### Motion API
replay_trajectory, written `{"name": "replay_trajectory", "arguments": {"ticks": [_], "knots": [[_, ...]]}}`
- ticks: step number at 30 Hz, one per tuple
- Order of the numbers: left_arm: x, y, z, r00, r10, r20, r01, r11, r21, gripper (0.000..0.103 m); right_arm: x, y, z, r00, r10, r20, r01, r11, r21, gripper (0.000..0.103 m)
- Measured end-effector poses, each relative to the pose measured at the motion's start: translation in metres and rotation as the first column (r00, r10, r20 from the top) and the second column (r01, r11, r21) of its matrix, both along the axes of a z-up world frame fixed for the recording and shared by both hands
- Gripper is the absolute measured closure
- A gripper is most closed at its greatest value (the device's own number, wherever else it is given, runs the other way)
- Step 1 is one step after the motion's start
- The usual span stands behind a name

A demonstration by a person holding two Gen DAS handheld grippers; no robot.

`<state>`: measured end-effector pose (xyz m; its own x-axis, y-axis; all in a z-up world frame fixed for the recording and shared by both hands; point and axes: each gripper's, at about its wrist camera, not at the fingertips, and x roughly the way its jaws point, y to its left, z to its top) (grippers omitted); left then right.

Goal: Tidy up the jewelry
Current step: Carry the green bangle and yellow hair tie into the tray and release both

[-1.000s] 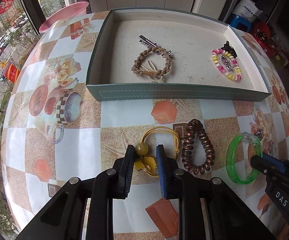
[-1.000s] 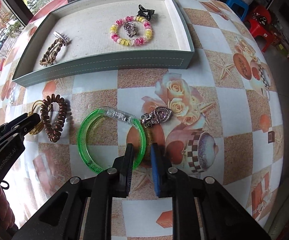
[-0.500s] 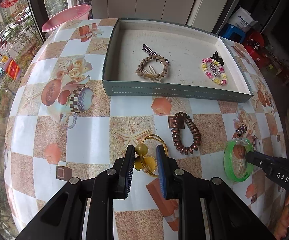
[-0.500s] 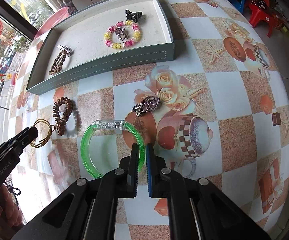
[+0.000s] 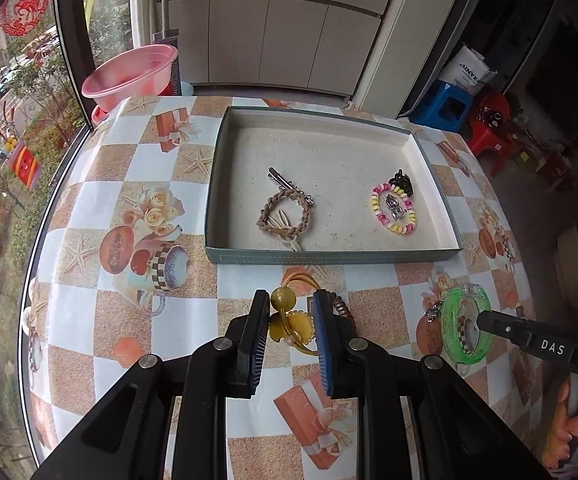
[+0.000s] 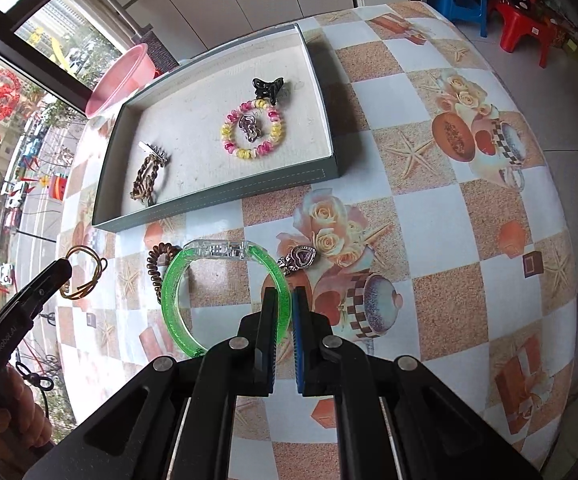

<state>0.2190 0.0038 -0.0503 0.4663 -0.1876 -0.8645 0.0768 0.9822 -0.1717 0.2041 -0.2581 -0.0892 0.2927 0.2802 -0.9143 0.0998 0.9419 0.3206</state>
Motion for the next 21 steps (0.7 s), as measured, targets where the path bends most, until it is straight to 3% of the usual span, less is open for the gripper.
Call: {"name": "replay_trajectory", "arguments": {"ticks": [11,21], "knots": [[0.049,-0.015,0.020,0.998,0.004,0.060,-0.004,1.000,0.000,0.068,0.062,-0.002,0.033,0.997,0.019,0.068,-0.021,0.999,0.035,0.095],[0.105,-0.022,-0.007,0.998,0.056,0.027,-0.056,0.998,0.019,0.068,0.122,0.013,0.027,0.995,0.062,0.082,-0.064,0.998,0.014,0.096]]}}
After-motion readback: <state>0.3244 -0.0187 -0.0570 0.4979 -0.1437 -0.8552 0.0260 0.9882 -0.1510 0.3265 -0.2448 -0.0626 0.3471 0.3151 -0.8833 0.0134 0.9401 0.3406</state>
